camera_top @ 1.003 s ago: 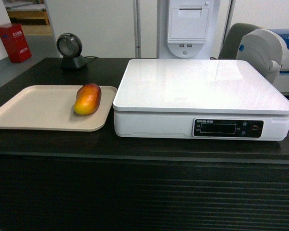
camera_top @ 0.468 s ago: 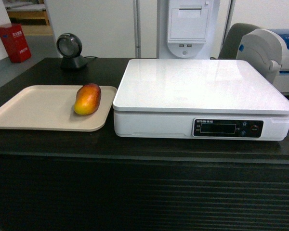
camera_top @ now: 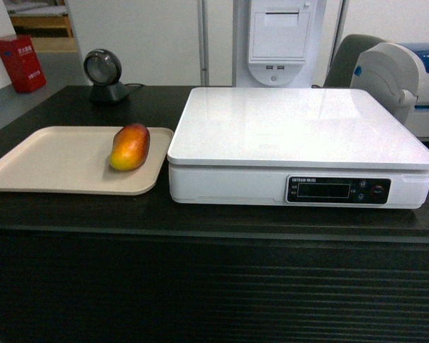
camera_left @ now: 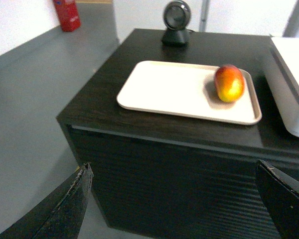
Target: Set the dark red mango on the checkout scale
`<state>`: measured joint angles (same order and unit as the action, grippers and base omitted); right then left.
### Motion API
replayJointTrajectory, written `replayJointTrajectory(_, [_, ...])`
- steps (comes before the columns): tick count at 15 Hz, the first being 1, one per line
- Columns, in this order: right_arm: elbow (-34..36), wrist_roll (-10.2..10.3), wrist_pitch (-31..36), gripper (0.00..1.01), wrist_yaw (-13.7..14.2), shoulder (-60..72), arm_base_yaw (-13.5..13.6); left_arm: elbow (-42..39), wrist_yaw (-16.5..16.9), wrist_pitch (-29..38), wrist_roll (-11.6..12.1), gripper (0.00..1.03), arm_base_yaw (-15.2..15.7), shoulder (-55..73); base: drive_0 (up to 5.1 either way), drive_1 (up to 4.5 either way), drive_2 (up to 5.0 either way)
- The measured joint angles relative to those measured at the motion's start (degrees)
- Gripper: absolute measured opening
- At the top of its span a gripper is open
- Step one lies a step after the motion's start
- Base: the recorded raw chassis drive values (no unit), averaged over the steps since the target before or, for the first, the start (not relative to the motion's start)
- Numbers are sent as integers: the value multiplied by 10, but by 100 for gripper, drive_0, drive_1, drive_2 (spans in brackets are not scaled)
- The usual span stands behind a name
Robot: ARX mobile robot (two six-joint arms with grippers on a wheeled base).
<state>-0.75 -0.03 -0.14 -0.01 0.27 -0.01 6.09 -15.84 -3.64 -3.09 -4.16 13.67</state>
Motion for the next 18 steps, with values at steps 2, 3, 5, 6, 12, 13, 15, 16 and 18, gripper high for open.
replayJointTrajectory(2, [0, 0, -1, 98, 0, 0, 0, 22, 33, 67, 5, 98, 33, 50, 0, 0, 0])
replayJointTrajectory(3, [0, 0, 0, 98, 0, 0, 0, 40, 75, 127, 16, 98, 58, 109, 0, 0, 0])
replayJointTrajectory(5, [0, 0, 0, 98, 0, 0, 0, 62, 136, 258, 32, 98, 96, 260, 0, 0, 0])
replayJointTrajectory(6, [0, 0, -1, 98, 0, 0, 0, 95, 167, 335, 41, 98, 108, 361, 0, 0, 0])
replayJointTrajectory(12, [0, 0, -1, 98, 0, 0, 0, 415, 221, 365, 69, 98, 46, 848, 0, 0, 0])
replayJointTrajectory(13, [0, 0, -1, 98, 0, 0, 0, 472, 221, 346, 77, 98, 29, 895, 0, 0, 0])
replayJointTrajectory(15, [0, 0, 0, 98, 0, 0, 0, 570, 226, 298, 77, 98, 12, 969, 0, 0, 0])
replayJointTrajectory(16, [0, 0, -1, 98, 0, 0, 0, 622, 225, 265, 76, 98, 11, 1012, 0, 0, 0])
replayJointTrajectory(18, [0, 0, 0, 98, 0, 0, 0, 707, 232, 205, 65, 98, 9, 1080, 0, 0, 0])
